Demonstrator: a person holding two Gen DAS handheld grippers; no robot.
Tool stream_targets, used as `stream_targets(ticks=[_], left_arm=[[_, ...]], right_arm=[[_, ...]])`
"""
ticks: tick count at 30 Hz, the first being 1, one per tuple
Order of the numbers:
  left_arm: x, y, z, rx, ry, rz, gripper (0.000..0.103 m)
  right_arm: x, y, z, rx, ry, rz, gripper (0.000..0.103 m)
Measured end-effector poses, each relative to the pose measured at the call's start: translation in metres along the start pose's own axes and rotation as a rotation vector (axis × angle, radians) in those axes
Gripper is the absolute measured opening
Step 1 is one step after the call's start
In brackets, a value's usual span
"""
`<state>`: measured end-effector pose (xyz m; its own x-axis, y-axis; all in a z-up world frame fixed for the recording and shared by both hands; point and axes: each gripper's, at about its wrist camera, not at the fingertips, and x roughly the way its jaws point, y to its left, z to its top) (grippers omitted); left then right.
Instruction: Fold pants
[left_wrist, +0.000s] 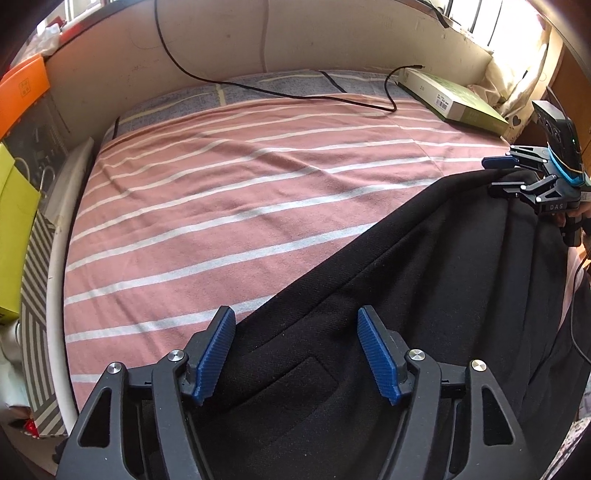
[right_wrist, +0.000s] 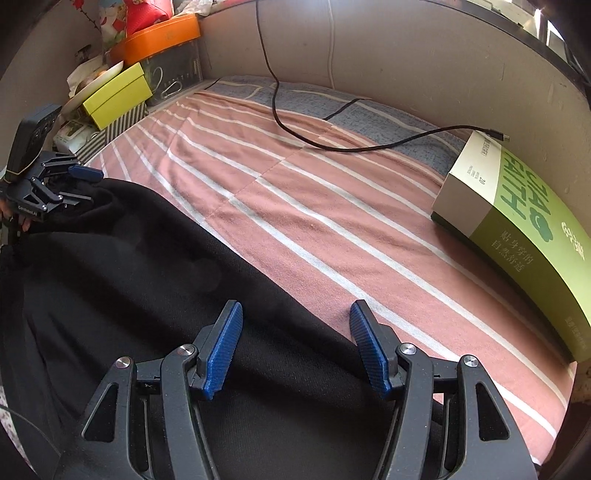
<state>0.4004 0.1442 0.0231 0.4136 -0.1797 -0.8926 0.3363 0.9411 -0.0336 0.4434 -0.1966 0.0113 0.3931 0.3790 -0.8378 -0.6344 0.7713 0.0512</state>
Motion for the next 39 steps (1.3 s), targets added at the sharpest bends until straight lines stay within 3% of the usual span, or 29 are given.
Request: stream_targets(ticks=[8,11,17,26,35,39], left_arm=[[0.001,-0.006,0.002,0.016,-0.003,-0.019,0.078],[0.000,-0.007,0.002,0.014,-0.017,-0.027,0.069],[-0.001,-0.016,0.006,0.026,-0.029,-0.040,0.049],[-0.009,-0.014,0.008,0.006,-0.072,-0.042,0.037],[-0.006,-0.018,0.010,0.031,-0.069,-0.020,0.036],[0.000,-0.017,0.010,0.035,-0.055,-0.018,0.042]], right_arm=[[-0.006,0.008,-0.003,-0.032,-0.003,0.034,0.025],[-0.013,0.003,-0.008,0.016,-0.030,0.065,0.012],[-0.020,0.005,-0.014,0.029,-0.055,0.103,0.009],[-0.034,0.009,-0.014,0.019,-0.097,0.082,0.009],[-0.040,0.009,-0.018,0.047,-0.132,0.091,0.009],[-0.045,0.011,-0.020,0.042,-0.144,0.095,0.009]])
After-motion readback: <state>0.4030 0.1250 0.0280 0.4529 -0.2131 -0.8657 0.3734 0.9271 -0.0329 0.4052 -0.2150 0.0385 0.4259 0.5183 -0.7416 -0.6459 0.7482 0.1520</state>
